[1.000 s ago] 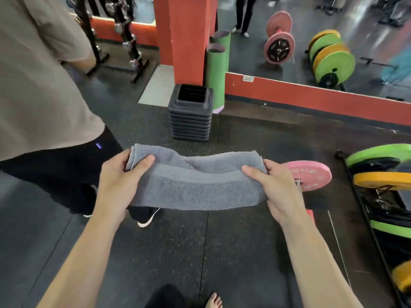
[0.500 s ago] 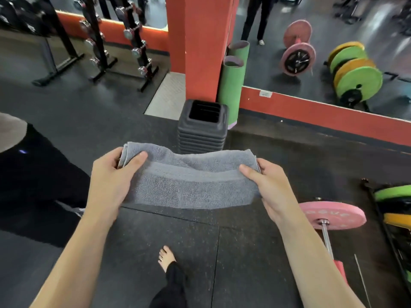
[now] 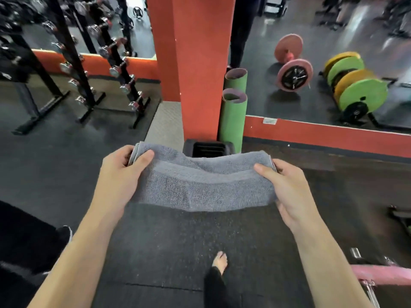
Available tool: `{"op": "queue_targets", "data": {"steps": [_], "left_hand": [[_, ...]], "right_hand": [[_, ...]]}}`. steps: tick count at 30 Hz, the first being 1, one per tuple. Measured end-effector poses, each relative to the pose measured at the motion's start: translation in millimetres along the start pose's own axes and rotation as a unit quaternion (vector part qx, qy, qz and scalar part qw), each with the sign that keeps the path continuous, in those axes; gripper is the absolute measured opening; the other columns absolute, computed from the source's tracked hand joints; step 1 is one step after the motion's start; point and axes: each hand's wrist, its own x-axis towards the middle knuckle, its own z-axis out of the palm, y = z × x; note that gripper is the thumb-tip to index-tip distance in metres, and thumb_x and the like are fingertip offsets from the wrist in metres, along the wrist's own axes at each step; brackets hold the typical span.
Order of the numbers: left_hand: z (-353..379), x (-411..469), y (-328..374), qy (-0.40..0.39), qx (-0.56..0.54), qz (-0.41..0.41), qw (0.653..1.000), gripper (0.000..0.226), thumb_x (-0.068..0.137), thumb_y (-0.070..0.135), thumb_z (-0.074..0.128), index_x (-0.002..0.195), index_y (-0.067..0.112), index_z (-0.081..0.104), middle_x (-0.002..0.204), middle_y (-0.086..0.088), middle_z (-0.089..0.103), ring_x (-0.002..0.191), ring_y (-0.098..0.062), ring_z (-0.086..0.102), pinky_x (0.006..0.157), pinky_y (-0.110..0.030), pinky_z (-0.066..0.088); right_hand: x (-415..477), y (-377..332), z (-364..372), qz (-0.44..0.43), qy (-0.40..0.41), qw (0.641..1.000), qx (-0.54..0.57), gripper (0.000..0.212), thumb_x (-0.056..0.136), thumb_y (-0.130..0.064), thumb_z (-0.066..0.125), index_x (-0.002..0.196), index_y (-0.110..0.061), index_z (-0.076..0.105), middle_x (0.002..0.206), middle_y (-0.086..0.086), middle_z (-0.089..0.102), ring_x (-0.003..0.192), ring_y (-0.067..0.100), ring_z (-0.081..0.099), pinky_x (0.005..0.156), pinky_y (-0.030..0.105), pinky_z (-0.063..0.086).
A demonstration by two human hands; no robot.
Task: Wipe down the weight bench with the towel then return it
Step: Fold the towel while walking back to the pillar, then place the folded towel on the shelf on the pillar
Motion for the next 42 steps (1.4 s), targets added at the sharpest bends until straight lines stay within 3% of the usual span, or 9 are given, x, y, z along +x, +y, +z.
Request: {"op": "queue_targets", "data": {"steps": [11,14,18,25,28,31,34,37,42], "left_hand": [[84,260,88,0.021,-0.045,0.043,0.998,0.013,0.087,0.032,0.071,0.082,0.021,0.074,0.082,-0.019,0.071,0.076,-0.02,0.063,0.074,-0.041,0.052],[94,327,116,0.025,-0.075,0.061,0.995,0.017,0.087,0.032,0.071,0.085,0.015,0.074,0.093,-0.027,0.072,0.079,-0.022,0.064,0.076,-0.043,0.053],[102,421,159,0.016,-0.119,0.108,0.987,0.018,0.094,0.017,0.068,0.079,0.018,0.078,0.081,-0.006,0.078,0.074,-0.016,0.07,0.07,-0.033,0.057],[86,588,286,-0.012,-0.25,0.179,0.952,0.02,0.093,0.009,0.069,0.074,0.013,0.07,0.06,0.003,0.073,0.053,-0.009,0.069,0.054,-0.022,0.056],[85,657,328,-0.012,-0.248,0.183,0.951,0.019,0.093,0.005,0.068,0.075,0.011,0.067,0.073,-0.007,0.067,0.064,-0.018,0.063,0.07,-0.032,0.052],[96,712,344,-0.015,-0.213,0.154,0.965,0.023,0.094,0.004,0.067,0.072,0.009,0.062,0.074,-0.008,0.062,0.064,-0.018,0.059,0.063,-0.03,0.049],[109,749,342,-0.001,-0.149,0.127,0.981,0.025,0.092,0.006,0.071,0.07,0.01,0.059,0.075,-0.012,0.06,0.059,-0.019,0.054,0.054,-0.029,0.043],[122,775,334,0.015,-0.082,0.115,0.99,0.023,0.09,0.007,0.072,0.072,0.005,0.058,0.079,-0.014,0.058,0.067,-0.022,0.052,0.054,-0.03,0.041],[135,796,321,0.023,-0.001,0.114,0.993,0.024,0.091,0.015,0.072,0.074,0.008,0.056,0.085,-0.014,0.059,0.08,-0.025,0.055,0.069,-0.036,0.047]], "right_hand": [[260,-111,49,-0.065,0.01,0.998,0.005,0.012,0.091,-0.011,0.071,0.081,-0.01,0.078,0.078,0.001,0.077,0.072,0.011,0.07,0.061,0.024,0.051],[321,-152,66,-0.09,0.023,0.996,0.009,0.011,0.09,-0.01,0.07,0.083,-0.004,0.075,0.08,0.01,0.072,0.077,0.019,0.064,0.072,0.036,0.044],[393,-212,103,-0.144,0.044,0.989,0.016,0.01,0.089,-0.009,0.07,0.083,-0.008,0.079,0.093,0.025,0.077,0.082,0.025,0.067,0.076,0.041,0.046],[489,-369,156,-0.243,0.108,0.959,0.098,0.034,0.085,-0.007,0.074,0.053,-0.017,0.077,0.062,-0.002,0.07,0.054,0.012,0.065,0.056,0.025,0.048],[537,-424,170,-0.243,0.128,0.953,0.126,0.019,0.084,-0.002,0.075,0.066,-0.006,0.069,0.068,0.007,0.068,0.05,0.014,0.064,0.051,0.027,0.052],[586,-451,184,-0.214,0.129,0.963,0.105,0.019,0.086,0.006,0.071,0.072,-0.006,0.066,0.055,0.004,0.068,0.045,0.014,0.065,0.05,0.029,0.056],[629,-455,193,-0.175,0.145,0.972,0.063,0.009,0.085,0.009,0.071,0.092,0.004,0.067,0.08,0.016,0.073,0.063,0.023,0.069,0.058,0.034,0.059],[660,-448,196,-0.15,0.161,0.975,0.024,0.034,0.082,0.008,0.074,0.114,0.012,0.065,0.121,0.029,0.068,0.11,0.04,0.068,0.098,0.054,0.056],[691,-433,192,-0.131,0.19,0.971,-0.055,0.029,0.082,-0.002,0.076,0.109,0.006,0.069,0.12,0.024,0.07,0.112,0.04,0.068,0.101,0.055,0.055]]}}
